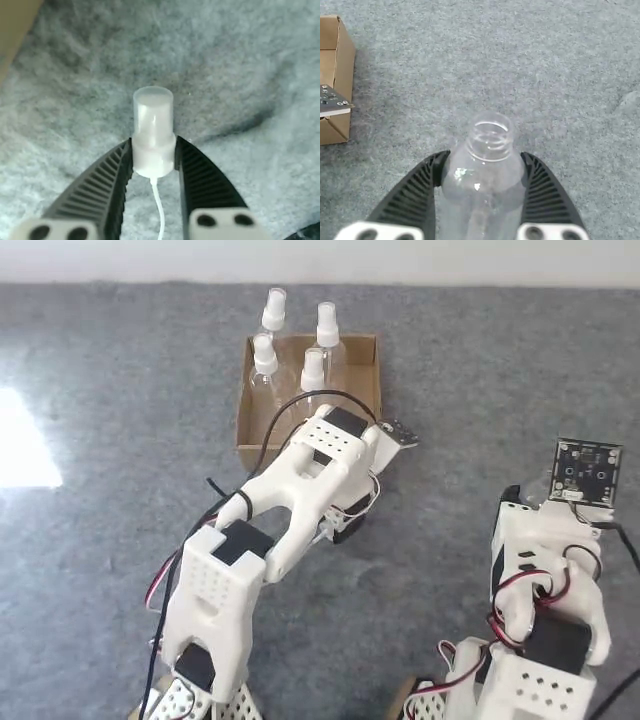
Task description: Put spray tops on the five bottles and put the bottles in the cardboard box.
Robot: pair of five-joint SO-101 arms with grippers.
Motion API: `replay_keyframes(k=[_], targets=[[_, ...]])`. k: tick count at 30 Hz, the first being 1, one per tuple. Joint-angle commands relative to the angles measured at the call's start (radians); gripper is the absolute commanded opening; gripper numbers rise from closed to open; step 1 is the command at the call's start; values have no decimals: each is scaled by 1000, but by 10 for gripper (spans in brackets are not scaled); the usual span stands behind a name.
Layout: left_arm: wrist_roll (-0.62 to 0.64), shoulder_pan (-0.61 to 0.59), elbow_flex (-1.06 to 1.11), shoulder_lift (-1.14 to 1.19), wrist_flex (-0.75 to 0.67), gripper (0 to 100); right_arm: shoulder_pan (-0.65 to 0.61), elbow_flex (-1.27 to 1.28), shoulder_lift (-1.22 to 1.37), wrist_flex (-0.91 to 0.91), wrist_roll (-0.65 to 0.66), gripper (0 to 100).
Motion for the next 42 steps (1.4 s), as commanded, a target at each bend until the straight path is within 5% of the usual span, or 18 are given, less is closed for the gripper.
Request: replay_keyframes(k=[1,15,30,42], targets=[[2,5,-41,-21,15,33,7,-9,-18,-19,2,75],[55,17,56,-226,41,12,7,-9,-18,-19,2,75],[103,9,341,-643,-89,12,4,-9,-18,-16,2,75],[164,6,561,-1017,-196,12,-166,-8,-27,16,2,76]])
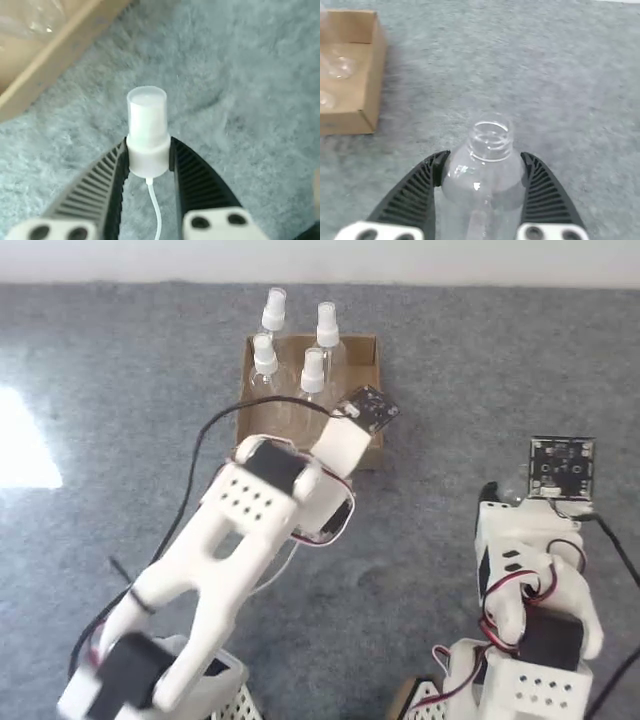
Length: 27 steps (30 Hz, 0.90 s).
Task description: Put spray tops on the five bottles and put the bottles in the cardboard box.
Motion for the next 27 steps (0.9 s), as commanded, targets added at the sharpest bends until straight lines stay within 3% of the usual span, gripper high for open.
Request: replay_keyframes(k=[1,7,15,27], targets=[[35,-6,54,-183,-68,12,-67,-8,-27,19,2,77],[37,-12,159,-350,-130,12,-214,-6,-27,33,2,76],[121,-189,234,-502,-227,12,-401,25,-27,39,-2,80],[221,-396,246,-669,-247,14,-665,25,-27,65,-8,78]])
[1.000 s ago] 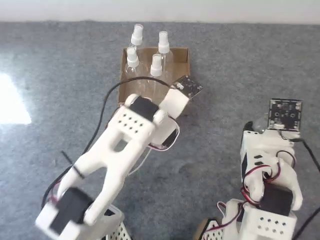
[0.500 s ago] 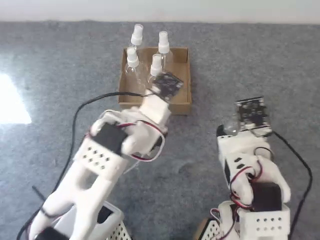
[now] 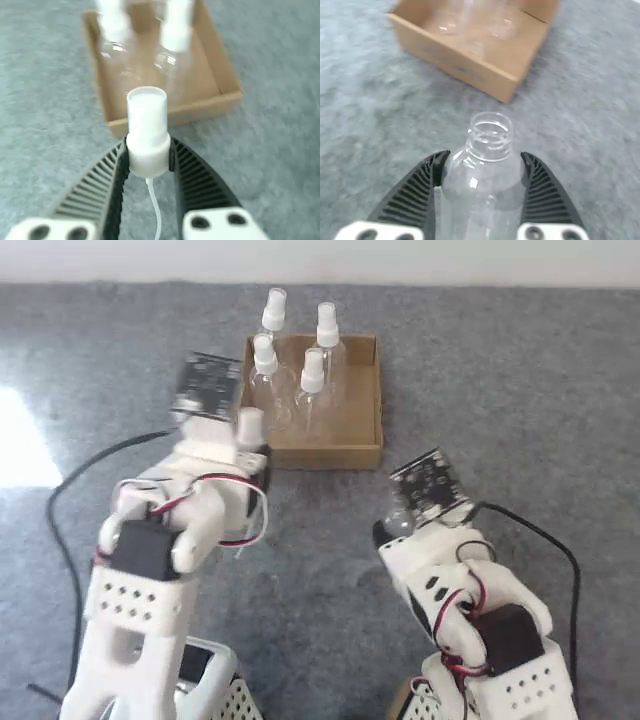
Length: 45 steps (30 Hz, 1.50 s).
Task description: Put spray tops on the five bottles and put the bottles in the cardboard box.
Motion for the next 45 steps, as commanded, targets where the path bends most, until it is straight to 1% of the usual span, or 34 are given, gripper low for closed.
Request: replay_keyframes(k=[1,7,9,15,19,22,24,25,30,34,39,43,45], targets=[[49,-71,-7,-78,-46,14,-76,-14,-27,-25,-8,76],[51,-81,-8,-118,-55,13,-150,-14,-27,-94,-8,76],[77,-84,-8,-138,-64,13,-171,-14,-27,-136,-5,76],[94,-161,-10,-224,-92,13,-286,-14,-18,-254,2,76],[144,-209,-12,-292,-103,15,-351,-14,-16,-354,5,76],[144,-210,-12,-334,-103,15,-383,-14,-8,-414,98,76],[146,-212,-12,-356,-104,15,-389,-14,15,-418,150,76],[146,-212,-12,-365,-104,15,-389,-14,33,-417,157,76],[147,-212,-10,-391,-172,15,-389,-14,139,-429,106,76],[150,-207,-13,-405,-238,15,-383,-14,189,-536,100,76],[216,-209,-13,-413,-305,15,-383,-14,229,-621,92,76],[295,-212,-15,-414,-305,13,-384,3,243,-624,91,76],[342,-212,-13,-414,-304,13,-387,46,237,-664,91,76]])
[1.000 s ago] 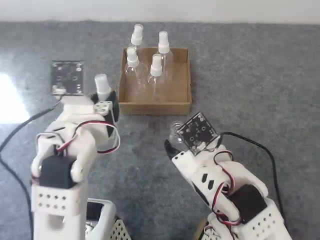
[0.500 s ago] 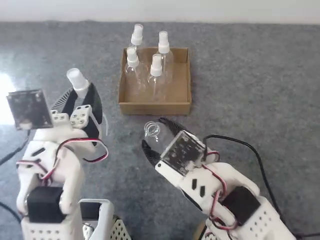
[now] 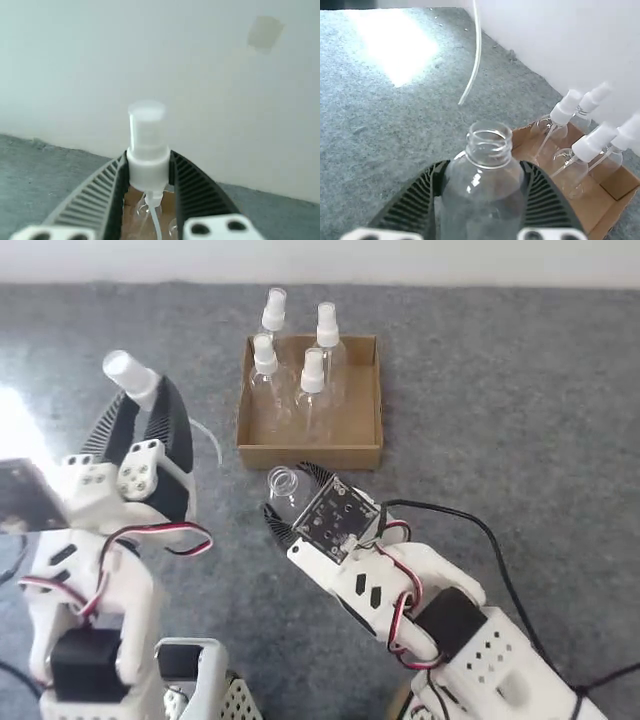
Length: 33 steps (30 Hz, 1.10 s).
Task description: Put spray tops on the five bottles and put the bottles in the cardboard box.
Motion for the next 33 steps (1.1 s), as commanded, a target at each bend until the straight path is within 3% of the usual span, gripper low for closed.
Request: replay_keyframes(k=[1,7,15,24,33], targets=[[103,0,-13,-6,-23,13,-5,69,-1,-96,-29,76],[126,5,-15,-8,-28,13,-1,229,-44,-272,-86,76],[126,14,-44,-143,-28,14,10,262,-62,-297,-95,76],[121,147,15,-184,-29,14,8,281,-54,-386,-181,76],[98,235,74,-183,-80,15,5,281,-54,-392,-180,76]])
